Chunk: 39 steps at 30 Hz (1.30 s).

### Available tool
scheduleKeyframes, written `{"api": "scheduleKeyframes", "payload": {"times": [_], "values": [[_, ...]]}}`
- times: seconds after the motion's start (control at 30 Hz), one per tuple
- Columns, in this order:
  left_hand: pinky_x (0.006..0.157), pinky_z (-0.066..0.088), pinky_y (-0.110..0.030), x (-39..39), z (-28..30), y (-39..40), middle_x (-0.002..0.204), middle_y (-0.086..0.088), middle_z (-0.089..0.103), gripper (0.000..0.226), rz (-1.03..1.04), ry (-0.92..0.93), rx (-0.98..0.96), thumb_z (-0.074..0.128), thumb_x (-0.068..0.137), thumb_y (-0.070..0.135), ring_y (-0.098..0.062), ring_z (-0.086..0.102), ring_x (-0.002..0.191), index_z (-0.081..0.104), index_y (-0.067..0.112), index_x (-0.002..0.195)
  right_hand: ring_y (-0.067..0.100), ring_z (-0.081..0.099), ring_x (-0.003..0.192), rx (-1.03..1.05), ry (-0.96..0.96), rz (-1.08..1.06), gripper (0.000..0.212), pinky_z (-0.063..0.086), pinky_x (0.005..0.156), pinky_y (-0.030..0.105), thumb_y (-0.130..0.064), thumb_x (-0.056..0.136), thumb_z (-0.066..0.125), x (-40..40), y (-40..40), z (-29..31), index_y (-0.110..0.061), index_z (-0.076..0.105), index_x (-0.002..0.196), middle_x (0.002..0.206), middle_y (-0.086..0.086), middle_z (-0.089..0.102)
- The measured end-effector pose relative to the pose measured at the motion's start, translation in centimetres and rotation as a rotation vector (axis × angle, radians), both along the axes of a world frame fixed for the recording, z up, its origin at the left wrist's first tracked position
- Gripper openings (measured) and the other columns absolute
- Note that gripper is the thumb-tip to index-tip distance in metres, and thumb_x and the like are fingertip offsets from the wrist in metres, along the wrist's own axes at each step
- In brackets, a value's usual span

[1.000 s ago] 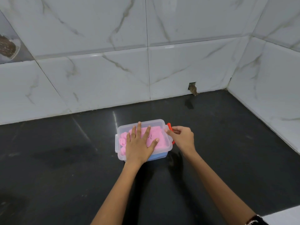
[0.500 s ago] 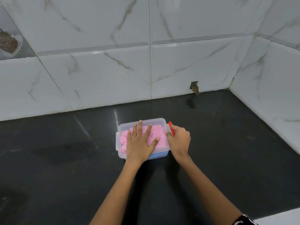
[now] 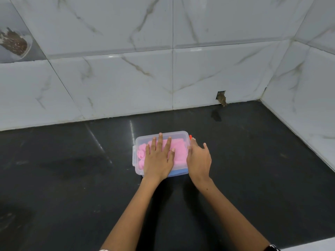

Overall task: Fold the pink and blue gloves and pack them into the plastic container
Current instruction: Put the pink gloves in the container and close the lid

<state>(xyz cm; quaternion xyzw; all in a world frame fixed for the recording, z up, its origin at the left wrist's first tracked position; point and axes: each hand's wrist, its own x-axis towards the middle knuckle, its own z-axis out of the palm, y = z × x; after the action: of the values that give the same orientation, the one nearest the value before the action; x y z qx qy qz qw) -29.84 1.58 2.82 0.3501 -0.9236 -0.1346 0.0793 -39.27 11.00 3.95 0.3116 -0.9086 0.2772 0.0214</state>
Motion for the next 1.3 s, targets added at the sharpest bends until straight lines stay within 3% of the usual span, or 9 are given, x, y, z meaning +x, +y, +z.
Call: {"api": "scheduleKeyframes", "payload": {"times": [0.2,0.43,0.57,0.67,0.77,0.97,1.07,1.17,1.3], "values": [[0.113,-0.013,-0.029,0.2,0.6,-0.4,0.160,0.010,-0.010,0.064,0.068,0.289,0.325,0.015,0.096,0.053,-0.006,-0.019,0.144,-0.012,0.028,0.149,0.020,0.007,0.147,0.203,0.183,0.323,0.055,-0.005,0.117,0.044,-0.011,0.096,0.036,1.3,-1.3,-0.3,-0.015,0.019,0.148,0.158,0.007,0.018],[0.119,-0.011,-0.041,2.0,2.9,-0.1,0.153,0.017,-0.027,0.089,0.205,0.687,0.693,0.005,0.072,0.082,0.002,-0.027,0.137,-0.023,0.037,0.144,0.021,-0.014,0.146,0.339,0.133,0.746,0.062,0.001,0.119,0.046,-0.031,0.099,0.034,2.4,-5.6,0.3,-0.026,-0.001,0.150,0.160,0.001,-0.010],[0.115,-0.014,-0.030,2.7,3.2,-0.2,0.151,0.017,-0.021,0.104,0.182,0.788,0.711,0.008,0.064,0.092,-0.001,-0.024,0.139,-0.022,0.033,0.144,0.023,-0.011,0.146,0.322,0.172,0.787,0.062,0.002,0.119,0.047,-0.027,0.099,0.036,2.3,-7.2,0.6,-0.028,0.000,0.149,0.160,0.003,-0.007],[0.120,-0.001,-0.040,3.4,3.9,-1.0,0.159,0.011,-0.005,0.055,0.355,0.895,0.752,0.009,0.097,0.055,-0.012,-0.005,0.147,-0.005,0.039,0.147,0.023,-0.007,0.147,0.343,0.193,0.767,0.053,0.002,0.118,0.047,-0.038,0.101,0.022,2.4,-7.9,0.2,-0.029,0.003,0.149,0.160,0.001,-0.004],[0.115,0.005,-0.029,5.5,3.7,-2.3,0.158,0.015,0.012,0.067,0.400,1.134,0.840,0.007,0.089,0.066,0.001,0.007,0.142,0.025,0.037,0.147,0.024,-0.005,0.147,0.350,0.210,0.755,0.054,0.002,0.117,0.048,-0.046,0.099,0.015,2.5,-8.2,-0.4,-0.029,0.004,0.149,0.160,0.001,-0.004],[0.103,0.028,-0.029,8.5,0.3,-3.9,0.139,-0.005,0.053,0.066,0.594,0.866,0.920,0.015,0.097,0.058,-0.017,0.045,0.130,0.054,0.017,0.132,0.026,-0.006,0.147,0.346,0.227,0.753,0.063,0.003,0.117,0.051,-0.063,0.092,0.012,2.4,-8.4,-1.0,-0.037,0.003,0.148,0.160,0.000,-0.005],[0.097,0.040,-0.026,8.8,-0.2,-3.0,0.110,0.006,0.070,0.076,0.530,0.822,0.984,0.006,0.092,0.066,-0.013,0.058,0.112,0.063,0.023,0.118,0.027,-0.004,0.147,0.346,0.235,0.738,0.063,0.004,0.117,0.052,-0.065,0.090,0.013,2.7,-8.4,-1.2,-0.039,0.004,0.147,0.160,0.000,-0.004],[0.076,0.044,-0.016,8.6,0.5,-2.4,0.086,0.017,0.074,0.073,0.519,0.850,1.048,0.003,0.087,0.070,-0.002,0.065,0.095,0.066,0.035,0.096,0.027,-0.004,0.147,0.336,0.224,0.726,0.063,0.004,0.117,0.051,-0.065,0.090,0.014,2.9,-8.5,-1.2,-0.039,0.005,0.147,0.160,0.000,-0.003],[0.072,0.044,-0.017,8.5,0.6,-2.4,0.088,0.010,0.072,0.071,0.611,0.946,1.043,0.009,0.092,0.066,-0.003,0.064,0.088,0.066,0.025,0.095,0.026,-0.004,0.147,0.345,0.221,0.725,0.063,0.003,0.117,0.052,-0.065,0.091,0.014,2.9,-8.5,-1.3,-0.039,0.004,0.147,0.160,-0.001,-0.005]]}}
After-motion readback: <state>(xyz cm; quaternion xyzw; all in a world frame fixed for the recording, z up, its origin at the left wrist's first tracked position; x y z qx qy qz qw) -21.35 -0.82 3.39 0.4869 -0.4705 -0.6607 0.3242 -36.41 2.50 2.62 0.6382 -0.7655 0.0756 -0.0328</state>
